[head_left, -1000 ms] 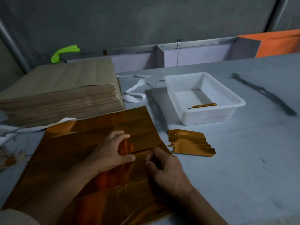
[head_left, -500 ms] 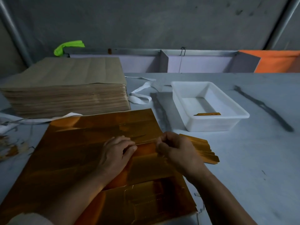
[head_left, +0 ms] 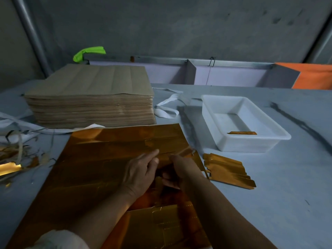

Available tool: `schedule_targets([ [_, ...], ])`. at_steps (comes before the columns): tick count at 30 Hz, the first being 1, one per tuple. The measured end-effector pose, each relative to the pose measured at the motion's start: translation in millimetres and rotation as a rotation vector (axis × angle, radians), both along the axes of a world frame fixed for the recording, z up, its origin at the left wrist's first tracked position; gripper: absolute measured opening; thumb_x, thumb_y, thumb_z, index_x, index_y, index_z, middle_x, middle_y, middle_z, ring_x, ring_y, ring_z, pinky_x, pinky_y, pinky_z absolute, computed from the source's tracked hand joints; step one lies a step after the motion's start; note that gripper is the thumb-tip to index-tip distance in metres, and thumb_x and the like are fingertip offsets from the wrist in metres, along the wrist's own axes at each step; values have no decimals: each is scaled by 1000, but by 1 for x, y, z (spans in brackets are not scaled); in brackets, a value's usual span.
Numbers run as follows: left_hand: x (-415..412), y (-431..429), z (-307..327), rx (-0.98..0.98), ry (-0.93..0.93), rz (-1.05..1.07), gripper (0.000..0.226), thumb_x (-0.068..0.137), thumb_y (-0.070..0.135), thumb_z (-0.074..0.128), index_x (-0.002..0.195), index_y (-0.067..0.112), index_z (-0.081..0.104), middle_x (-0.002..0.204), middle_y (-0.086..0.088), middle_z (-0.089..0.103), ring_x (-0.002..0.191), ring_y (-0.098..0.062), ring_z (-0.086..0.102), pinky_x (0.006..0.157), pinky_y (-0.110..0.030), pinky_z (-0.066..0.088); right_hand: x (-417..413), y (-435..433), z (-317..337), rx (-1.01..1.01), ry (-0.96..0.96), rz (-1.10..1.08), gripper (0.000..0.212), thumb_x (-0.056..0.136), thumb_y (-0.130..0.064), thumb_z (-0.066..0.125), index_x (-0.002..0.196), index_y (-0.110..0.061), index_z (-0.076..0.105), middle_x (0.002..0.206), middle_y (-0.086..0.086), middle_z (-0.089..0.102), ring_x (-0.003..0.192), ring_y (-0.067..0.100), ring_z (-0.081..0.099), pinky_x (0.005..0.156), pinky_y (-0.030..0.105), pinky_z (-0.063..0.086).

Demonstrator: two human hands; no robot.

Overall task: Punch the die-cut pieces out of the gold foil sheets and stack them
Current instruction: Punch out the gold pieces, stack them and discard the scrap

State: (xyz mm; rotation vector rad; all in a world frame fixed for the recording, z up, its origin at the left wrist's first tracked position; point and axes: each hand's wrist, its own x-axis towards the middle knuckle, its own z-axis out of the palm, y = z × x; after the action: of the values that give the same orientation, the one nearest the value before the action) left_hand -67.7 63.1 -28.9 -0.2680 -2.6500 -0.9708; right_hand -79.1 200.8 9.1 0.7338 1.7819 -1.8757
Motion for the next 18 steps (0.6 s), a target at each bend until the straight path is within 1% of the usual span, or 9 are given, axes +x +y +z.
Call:
schedule_targets([
  [2, -3, -1, -2, -56, -68, 148, 50, 102, 15, 43, 151, 20, 33, 144, -6, 51, 133, -19, 46, 117, -34, 24, -2, -1, -2, 20, -3, -19, 15, 101, -23, 50, 101, -10, 59, 89, 11, 66, 70, 19, 63, 45, 26, 53],
  [3, -5, -2, -3, -135, -122, 216, 57, 101, 15, 44, 154, 22, 23, 152, -4, 41, 143, -17, 33, 122, -36, 11, -2, -1, -4, 25, 1, -31, 15, 101, -21, 48, 100, -9, 59, 88, 11, 66, 69, 19, 63, 44, 26, 53],
  [4, -6, -2, -4, -217, -166, 252, 61, 100, 17, 45, 155, 23, 18, 158, -2, 31, 148, -16, 21, 123, -37, 3, -2, -1, -6, 31, 8, -40, 16, 102, -20, 47, 99, -9, 59, 87, 12, 66, 69, 20, 63, 46, 27, 53],
  [5, -8, -2, -5, -281, -196, 258, 61, 100, 19, 46, 155, 25, 18, 161, 0, 25, 150, -16, 14, 124, -39, 1, -2, -1, -7, 37, 16, -46, 16, 102, -19, 47, 99, -9, 59, 86, 12, 67, 69, 20, 63, 47, 28, 54],
  [7, -11, -1, -7, -338, -226, 242, 58, 100, 22, 47, 153, 26, 24, 162, 2, 21, 151, -16, 11, 124, -40, 4, -2, -1, -10, 39, 20, -61, 16, 102, -19, 47, 98, -9, 58, 84, 11, 67, 66, 19, 63, 47, 28, 54],
  [10, -11, -1, -7, -350, -250, 233, 57, 100, 25, 48, 153, 26, 25, 163, 2, 18, 151, -16, 10, 124, -38, 4, -2, 1, -14, 30, 27, -80, 16, 101, -19, 47, 98, -9, 60, 78, 10, 65, 61, 17, 61, 45, 26, 52],
  [14, -10, 0, -5, -368, -280, 236, 57, 101, 29, 46, 153, 26, 24, 163, 2, 17, 151, -16, 8, 124, -39, 4, -4, 5, -20, -17, 54, -89, 18, 99, -22, 48, 103, -10, 61, 75, 8, 63, 60, 17, 59, 48, 26, 53],
  [16, -9, 1, -2, -349, -286, 238, 54, 102, 33, 43, 153, 26, 25, 163, 2, 18, 151, -16, 9, 124, -38, 4, -3, 8, -20, -57, 53, -101, 22, 99, -26, 50, 103, -9, 63, 68, 6, 61, 57, 15, 56, 48, 25, 52],
  [18, -8, 2, 1, -329, -294, 246, 53, 103, 33, 42, 153, 26, 26, 163, 3, 19, 151, -16, 8, 124, -38, 4, -2, 11, -18, -79, 52, -108, 21, 97, -25, 51, 96, -9, 65, 56, 3, 58, 52, 14, 52, 45, 23, 48],
])
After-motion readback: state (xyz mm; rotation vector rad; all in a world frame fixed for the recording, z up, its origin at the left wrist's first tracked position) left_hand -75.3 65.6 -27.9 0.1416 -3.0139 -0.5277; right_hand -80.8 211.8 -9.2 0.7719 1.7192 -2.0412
